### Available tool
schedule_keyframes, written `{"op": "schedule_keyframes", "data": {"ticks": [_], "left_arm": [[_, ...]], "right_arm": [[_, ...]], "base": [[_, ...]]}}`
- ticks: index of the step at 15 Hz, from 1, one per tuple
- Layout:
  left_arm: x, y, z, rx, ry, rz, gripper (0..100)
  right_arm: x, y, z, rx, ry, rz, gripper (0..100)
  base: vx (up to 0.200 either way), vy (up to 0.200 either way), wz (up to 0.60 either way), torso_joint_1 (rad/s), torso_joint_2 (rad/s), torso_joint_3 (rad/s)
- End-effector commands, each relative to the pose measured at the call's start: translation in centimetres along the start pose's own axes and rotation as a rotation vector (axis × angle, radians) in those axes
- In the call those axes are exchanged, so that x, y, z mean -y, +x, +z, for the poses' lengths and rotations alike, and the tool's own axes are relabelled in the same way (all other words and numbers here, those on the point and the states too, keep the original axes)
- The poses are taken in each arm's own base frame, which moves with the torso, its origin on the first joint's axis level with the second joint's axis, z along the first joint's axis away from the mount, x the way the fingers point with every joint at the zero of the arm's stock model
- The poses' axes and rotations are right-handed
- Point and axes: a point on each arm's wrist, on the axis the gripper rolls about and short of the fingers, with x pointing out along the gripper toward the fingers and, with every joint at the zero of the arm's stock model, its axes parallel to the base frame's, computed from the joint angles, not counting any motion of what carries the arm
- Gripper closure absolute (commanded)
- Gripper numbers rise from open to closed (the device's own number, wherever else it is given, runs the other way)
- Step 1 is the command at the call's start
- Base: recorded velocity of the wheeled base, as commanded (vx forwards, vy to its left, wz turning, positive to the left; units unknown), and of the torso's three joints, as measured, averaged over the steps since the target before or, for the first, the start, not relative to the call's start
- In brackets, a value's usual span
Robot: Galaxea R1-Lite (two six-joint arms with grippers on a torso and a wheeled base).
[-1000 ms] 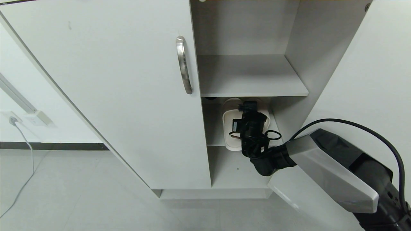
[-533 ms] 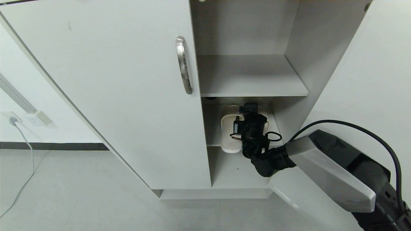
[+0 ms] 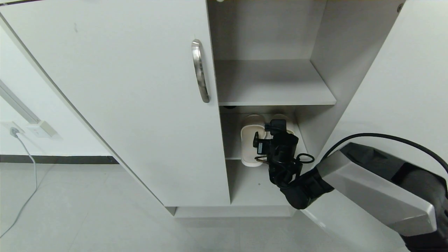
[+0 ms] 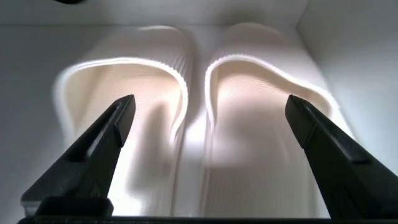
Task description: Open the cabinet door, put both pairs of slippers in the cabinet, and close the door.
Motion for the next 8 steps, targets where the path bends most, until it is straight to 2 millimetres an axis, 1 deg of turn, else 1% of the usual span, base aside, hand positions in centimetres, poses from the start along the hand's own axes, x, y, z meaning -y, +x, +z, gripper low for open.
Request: {"op": "schedule_keyframes", "data": {"ticks": [1,2,4,5,6,8], "left_arm": [[0.0,0.0,0.0,-0.003,0.002,0.001,100],[0.0,0.0,0.0,-0.001,0.002,0.002,100],[0.0,0.0,0.0,-0.001,0.001,0.001,100],[0.0,0.0,0.0,-0.001,0.001,0.001,100],[0.0,0.0,0.0,-0.001,0.001,0.001,100],[0.0,0.0,0.0,-0.001,-0.001,-0.001,100]], "right_arm": [[0.3,-4.0,3.4,0.031,0.030,0.049,0],[0.4,-5.9,3.6,0.016,0.022,0.077,0],[1.4,-9.1,2.7,-0.035,-0.018,0.117,0],[1.9,-9.9,2.0,-0.057,-0.036,0.122,0],[2.2,-10.3,1.6,-0.059,-0.039,0.122,0],[2.4,-10.3,1.3,-0.061,-0.041,0.121,0]], "base": [[0.000,0.000,0.00,0.000,0.00,0.000],[0.000,0.000,0.00,0.000,0.00,0.000],[0.000,0.000,0.00,0.000,0.00,0.000],[0.000,0.000,0.00,0.000,0.00,0.000],[0.000,0.000,0.00,0.000,0.00,0.000],[0.000,0.000,0.00,0.000,0.00,0.000]]}}
